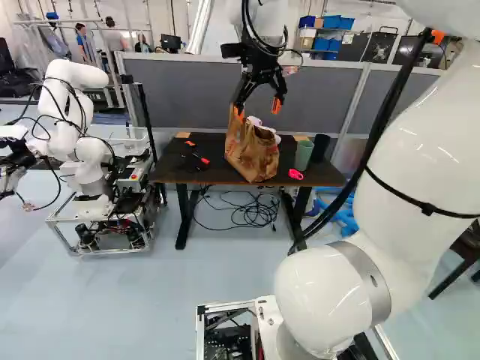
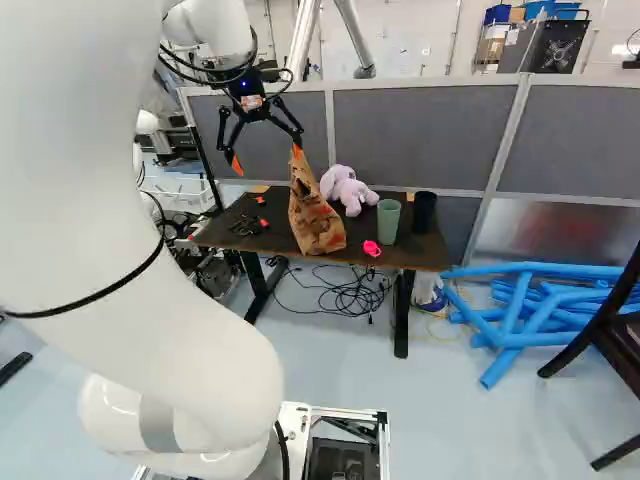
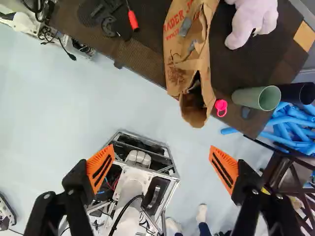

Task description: Pick up the bag on the ground and place it on the table

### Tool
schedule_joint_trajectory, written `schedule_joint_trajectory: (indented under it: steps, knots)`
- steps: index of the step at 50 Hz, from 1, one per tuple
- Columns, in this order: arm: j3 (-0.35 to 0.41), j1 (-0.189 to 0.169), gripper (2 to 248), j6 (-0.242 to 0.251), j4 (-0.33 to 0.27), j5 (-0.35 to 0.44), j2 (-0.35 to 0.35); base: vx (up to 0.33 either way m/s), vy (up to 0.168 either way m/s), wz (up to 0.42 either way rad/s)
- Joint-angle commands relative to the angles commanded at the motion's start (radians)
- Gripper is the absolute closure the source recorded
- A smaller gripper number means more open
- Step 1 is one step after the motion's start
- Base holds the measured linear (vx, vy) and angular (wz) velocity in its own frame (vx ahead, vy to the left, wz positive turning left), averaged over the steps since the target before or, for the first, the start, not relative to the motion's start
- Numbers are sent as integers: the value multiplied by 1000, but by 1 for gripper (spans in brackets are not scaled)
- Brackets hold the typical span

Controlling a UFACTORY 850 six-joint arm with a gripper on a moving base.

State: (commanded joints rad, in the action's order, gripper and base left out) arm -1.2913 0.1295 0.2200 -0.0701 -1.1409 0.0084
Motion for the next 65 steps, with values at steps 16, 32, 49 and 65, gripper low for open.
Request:
schedule_joint_trajectory:
  steps: [16,32,49,65]
  knots:
    - [0,0,3,0,0,0,0,-226,3,15]
    - [0,0,3,0,0,0,0,-148,3,10]
    - [0,0,3,0,0,0,0,-55,1,5]
    - [0,0,3,0,0,0,0,0,0,0]
